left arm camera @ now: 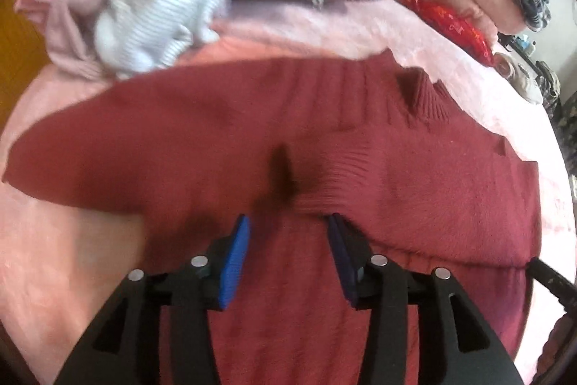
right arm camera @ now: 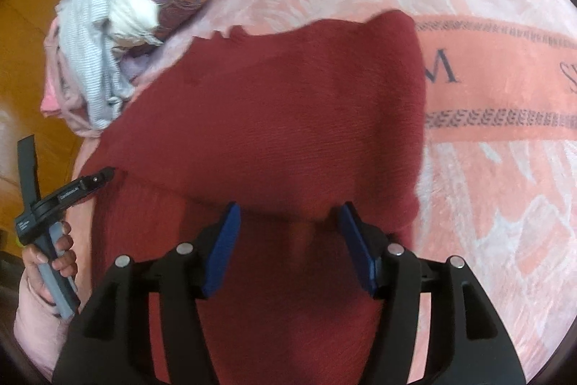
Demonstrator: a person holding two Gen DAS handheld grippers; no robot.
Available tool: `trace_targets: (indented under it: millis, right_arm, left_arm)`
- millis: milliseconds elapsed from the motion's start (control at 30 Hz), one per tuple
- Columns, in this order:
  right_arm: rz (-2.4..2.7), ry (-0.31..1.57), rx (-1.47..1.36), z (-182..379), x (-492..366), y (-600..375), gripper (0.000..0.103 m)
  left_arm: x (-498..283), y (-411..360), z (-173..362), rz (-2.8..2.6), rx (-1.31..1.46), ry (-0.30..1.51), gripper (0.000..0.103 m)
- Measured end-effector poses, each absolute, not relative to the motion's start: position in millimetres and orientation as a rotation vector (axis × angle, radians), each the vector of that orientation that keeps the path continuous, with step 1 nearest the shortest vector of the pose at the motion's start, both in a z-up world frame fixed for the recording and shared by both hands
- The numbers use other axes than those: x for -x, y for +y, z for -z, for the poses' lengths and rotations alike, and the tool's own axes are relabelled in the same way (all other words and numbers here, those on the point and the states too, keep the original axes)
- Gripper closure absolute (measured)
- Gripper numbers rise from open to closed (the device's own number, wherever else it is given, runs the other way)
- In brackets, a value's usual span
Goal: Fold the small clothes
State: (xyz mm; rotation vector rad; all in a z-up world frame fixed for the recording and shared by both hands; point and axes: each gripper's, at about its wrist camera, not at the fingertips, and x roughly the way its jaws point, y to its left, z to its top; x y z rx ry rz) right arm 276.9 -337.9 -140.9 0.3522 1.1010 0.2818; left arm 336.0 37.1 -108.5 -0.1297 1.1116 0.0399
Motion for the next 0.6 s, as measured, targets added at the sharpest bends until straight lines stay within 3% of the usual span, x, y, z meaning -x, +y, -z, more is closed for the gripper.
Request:
trace_targets:
  millis: [33,200,600]
  right_arm:
    - [-0.296,1.098,-0.358,137,-273,-333,0.044]
    - [-0.326,1.118,-0.309,129,-257,-299,0.042]
    - [-0.395,1.214,-0.154,143,-248,-193,0.038]
  left_arm:
    - [-332,46,104,-0.038,0.134,1.107,0.044]
    - [-318,110,96,-0.105,0.136,1.1,0.021]
    - [-305,277,115,-0.311,0.216,1.165,0.02]
